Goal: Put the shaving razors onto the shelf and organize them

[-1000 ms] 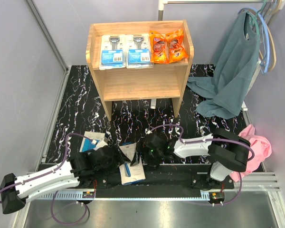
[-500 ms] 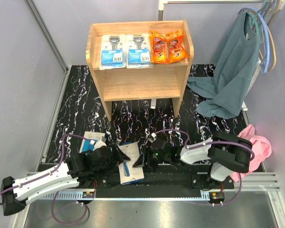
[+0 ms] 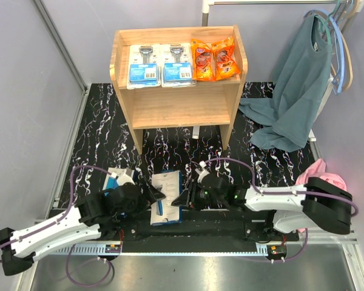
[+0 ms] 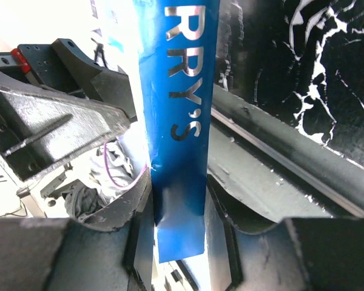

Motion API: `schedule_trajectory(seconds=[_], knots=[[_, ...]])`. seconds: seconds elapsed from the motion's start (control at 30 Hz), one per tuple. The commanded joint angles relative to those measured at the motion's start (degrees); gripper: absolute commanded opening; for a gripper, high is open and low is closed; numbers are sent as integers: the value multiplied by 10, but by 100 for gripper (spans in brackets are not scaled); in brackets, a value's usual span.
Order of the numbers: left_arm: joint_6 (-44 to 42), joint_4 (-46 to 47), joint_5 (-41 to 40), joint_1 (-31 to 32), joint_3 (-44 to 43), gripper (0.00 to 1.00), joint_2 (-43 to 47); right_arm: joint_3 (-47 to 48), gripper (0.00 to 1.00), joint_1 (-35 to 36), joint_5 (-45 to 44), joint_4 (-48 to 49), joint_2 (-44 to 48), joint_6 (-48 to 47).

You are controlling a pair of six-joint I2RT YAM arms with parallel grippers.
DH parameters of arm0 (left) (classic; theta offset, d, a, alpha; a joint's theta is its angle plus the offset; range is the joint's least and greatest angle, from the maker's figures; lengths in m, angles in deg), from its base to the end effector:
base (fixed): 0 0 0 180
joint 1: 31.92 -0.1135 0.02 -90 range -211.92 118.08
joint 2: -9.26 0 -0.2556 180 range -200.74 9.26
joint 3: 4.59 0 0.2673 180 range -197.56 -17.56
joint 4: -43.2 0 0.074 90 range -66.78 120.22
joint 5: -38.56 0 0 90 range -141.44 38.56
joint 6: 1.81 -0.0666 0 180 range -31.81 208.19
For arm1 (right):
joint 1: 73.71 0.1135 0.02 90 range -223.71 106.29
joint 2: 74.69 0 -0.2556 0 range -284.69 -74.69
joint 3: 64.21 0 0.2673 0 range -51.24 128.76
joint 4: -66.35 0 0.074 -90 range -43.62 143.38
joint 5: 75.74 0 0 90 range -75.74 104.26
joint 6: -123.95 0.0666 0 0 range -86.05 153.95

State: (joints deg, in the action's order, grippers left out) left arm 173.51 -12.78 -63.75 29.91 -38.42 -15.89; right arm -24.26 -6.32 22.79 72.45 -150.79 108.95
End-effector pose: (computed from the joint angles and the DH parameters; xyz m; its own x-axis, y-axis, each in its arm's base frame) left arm 0.0820 -0.1230 0.1603 -0.8187 -0.5339 -0.2115 -0.2811 0.6937 -0.6631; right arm 0.1045 0.2766 0.1339 -0.9793 0.1331 -0.1523 -0.0631 0.5142 0.8553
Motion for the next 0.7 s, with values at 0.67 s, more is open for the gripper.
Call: schedule_trajectory(seconds=[0.67], knots=[[-211, 319, 47, 2, 7, 92, 38, 36, 26, 1, 25, -119, 227, -133]])
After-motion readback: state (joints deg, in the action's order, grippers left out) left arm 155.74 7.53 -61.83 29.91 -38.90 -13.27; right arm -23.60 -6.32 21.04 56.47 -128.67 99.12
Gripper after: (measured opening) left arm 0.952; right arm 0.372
